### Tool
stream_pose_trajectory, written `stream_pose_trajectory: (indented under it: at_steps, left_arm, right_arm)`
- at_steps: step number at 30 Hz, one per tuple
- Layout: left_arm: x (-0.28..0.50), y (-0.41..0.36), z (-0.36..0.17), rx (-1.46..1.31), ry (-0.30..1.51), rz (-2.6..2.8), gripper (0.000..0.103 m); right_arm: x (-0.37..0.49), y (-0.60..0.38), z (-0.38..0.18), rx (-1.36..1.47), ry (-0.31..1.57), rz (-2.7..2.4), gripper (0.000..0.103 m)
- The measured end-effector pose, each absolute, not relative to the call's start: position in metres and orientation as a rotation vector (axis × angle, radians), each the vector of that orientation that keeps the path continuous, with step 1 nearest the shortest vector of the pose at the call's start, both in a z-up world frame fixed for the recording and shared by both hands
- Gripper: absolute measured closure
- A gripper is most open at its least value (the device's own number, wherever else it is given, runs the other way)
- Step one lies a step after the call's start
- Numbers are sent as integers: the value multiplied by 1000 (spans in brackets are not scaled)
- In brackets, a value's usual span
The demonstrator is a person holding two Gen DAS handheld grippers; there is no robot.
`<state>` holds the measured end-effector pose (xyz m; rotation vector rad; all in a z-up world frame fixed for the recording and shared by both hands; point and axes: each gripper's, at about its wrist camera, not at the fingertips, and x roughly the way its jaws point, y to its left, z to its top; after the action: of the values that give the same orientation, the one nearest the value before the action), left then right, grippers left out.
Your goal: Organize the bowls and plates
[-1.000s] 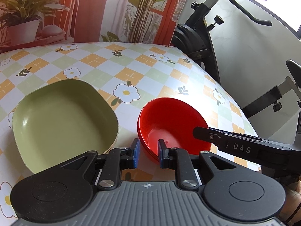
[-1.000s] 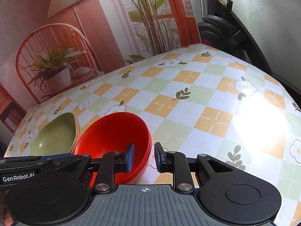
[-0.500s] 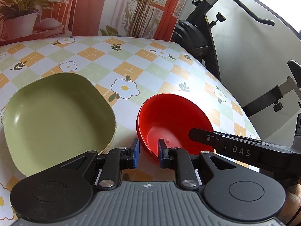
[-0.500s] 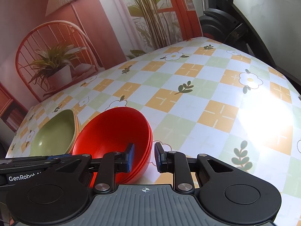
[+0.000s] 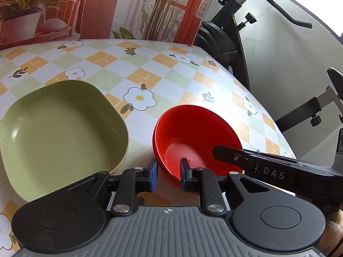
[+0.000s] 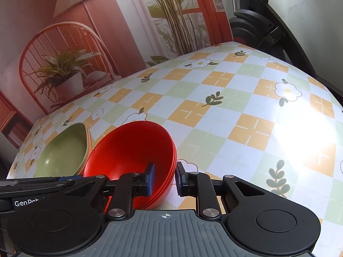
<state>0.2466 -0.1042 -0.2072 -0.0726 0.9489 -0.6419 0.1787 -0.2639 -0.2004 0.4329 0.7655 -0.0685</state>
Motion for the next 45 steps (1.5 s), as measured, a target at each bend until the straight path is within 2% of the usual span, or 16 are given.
stream_pose_trajectory:
  at_steps: [11,22,45]
  left_arm:
    - [245,-99,-198,-87,917,-653,81]
    - [245,-78,-175,-127,843,-624,81]
    - [271,11,-71,-147,621,-467,79]
  right_arm:
    - [176,-261,-189,410,740,-68,84]
    - [190,-243,-154,356,707,-21,84]
    - [278,-153,-40,208,514,222,84]
